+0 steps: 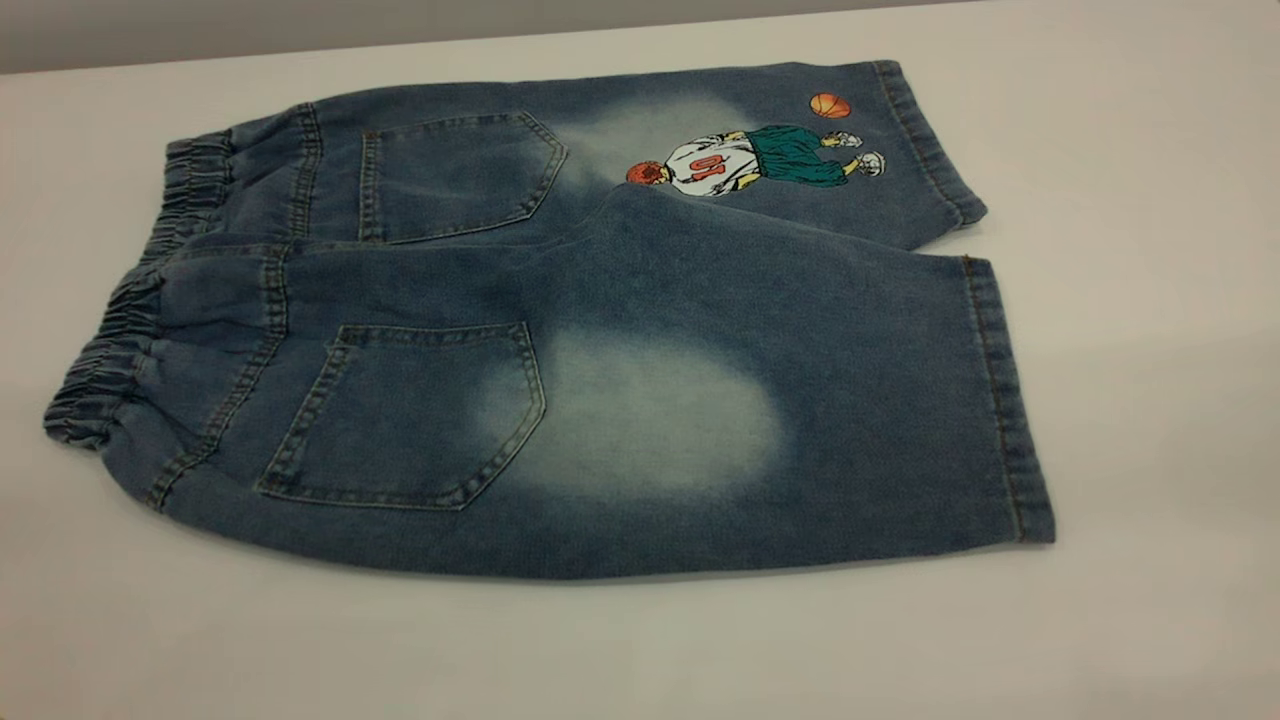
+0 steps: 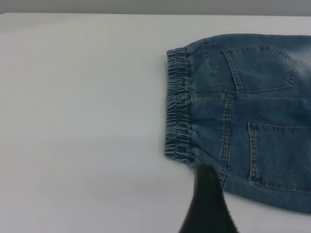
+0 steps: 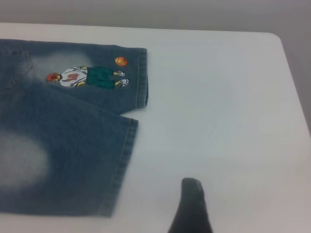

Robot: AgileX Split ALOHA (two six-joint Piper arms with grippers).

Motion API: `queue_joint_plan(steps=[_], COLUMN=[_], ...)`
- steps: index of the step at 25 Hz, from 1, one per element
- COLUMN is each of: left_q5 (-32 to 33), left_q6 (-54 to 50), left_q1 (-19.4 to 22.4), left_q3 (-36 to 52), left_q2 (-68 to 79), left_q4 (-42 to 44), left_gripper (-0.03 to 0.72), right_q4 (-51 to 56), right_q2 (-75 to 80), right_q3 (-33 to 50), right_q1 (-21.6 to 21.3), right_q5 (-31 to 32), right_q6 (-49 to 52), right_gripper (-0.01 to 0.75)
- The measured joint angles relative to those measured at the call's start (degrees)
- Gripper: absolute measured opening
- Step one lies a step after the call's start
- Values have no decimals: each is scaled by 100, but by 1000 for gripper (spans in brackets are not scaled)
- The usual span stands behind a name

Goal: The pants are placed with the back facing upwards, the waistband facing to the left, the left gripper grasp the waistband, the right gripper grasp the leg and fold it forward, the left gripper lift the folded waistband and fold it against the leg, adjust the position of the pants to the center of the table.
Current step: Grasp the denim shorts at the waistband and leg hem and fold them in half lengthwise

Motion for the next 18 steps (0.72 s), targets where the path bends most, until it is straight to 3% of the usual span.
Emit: queue_joint_plan(steps=[18], left_q5=[-6], left_q6=[-154], left_q1=[0], left_q3=[-12], left_q2=[174], left_q4=[0], left_gripper=[454], right_q4=[52], right_q2=[0], right_q3=[-6], right_q1=[0], right_q5=[-6], right_q6=[36], right_gripper=[479])
